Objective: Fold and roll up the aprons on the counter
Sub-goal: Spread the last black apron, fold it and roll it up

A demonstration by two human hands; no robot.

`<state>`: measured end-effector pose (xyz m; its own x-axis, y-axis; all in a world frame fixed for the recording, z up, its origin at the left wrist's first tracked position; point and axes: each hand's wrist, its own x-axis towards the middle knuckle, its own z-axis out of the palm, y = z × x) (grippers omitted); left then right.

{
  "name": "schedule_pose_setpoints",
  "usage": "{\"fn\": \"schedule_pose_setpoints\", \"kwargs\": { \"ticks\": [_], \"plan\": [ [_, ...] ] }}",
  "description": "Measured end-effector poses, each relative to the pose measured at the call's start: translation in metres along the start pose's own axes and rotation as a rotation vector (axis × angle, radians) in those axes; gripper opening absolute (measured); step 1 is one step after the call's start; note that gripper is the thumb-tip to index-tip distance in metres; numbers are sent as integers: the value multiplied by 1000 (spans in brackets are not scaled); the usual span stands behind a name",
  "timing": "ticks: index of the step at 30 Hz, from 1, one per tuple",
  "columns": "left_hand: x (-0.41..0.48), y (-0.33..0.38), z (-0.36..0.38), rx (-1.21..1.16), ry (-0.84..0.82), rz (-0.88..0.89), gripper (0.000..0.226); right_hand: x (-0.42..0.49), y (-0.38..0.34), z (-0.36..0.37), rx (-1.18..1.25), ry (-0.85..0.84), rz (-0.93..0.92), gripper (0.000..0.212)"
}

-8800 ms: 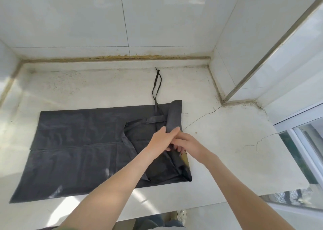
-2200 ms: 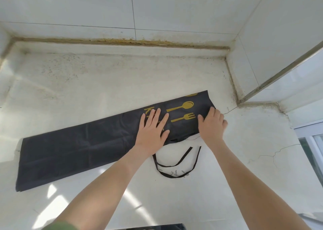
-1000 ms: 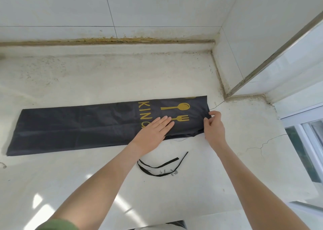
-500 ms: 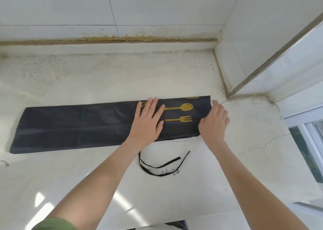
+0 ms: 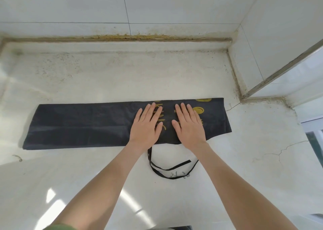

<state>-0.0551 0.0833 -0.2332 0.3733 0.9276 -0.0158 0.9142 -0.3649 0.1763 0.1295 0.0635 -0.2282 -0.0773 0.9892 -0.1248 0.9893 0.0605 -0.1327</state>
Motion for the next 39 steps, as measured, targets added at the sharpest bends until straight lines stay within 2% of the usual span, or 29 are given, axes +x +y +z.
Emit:
{"fn": "schedule_pose_setpoints", "kwargs": {
  "ticks": [5, 8, 14, 17, 20, 25, 28, 33, 35, 39],
  "plan": [
    [-19, -29, -6, 16, -46, -232, 68, -2, 12, -3, -37, -21, 19, 70],
    [-31, -54, -13, 37, -58, -350, 67, -2, 12, -3, -51, -7, 22, 71],
    [-57, -93, -21, 45, -49, -439, 70, -3, 5, -8, -71, 19, 80, 62],
    [-58, -91, -21, 47, -65, -465, 71, 8, -35, -15, -6, 99, 92, 57],
    [-56, -77, -22, 17, -91, -505, 70, 20, -95, -21, 134, 127, 66, 63],
    [-52, -60, -21, 12, -142, -533, 70, 28, -147, -14, 3, 89, -104, 59],
    [-44, -51, -16, 2, -203, -465, 64, 27, -142, 3, -14, -28, -144, 63],
    [-39, -58, -19, -92, -135, -252, 76, 14, -102, 11, -39, -16, 41, 62],
    [-46, -71, -18, -78, -121, -292, 70, 6, -83, 8, -50, -23, 102, 64],
    [-56, -99, -22, -104, 26, -500, 54, -1, -57, 5, -72, -37, 140, 69]
  ]
}}
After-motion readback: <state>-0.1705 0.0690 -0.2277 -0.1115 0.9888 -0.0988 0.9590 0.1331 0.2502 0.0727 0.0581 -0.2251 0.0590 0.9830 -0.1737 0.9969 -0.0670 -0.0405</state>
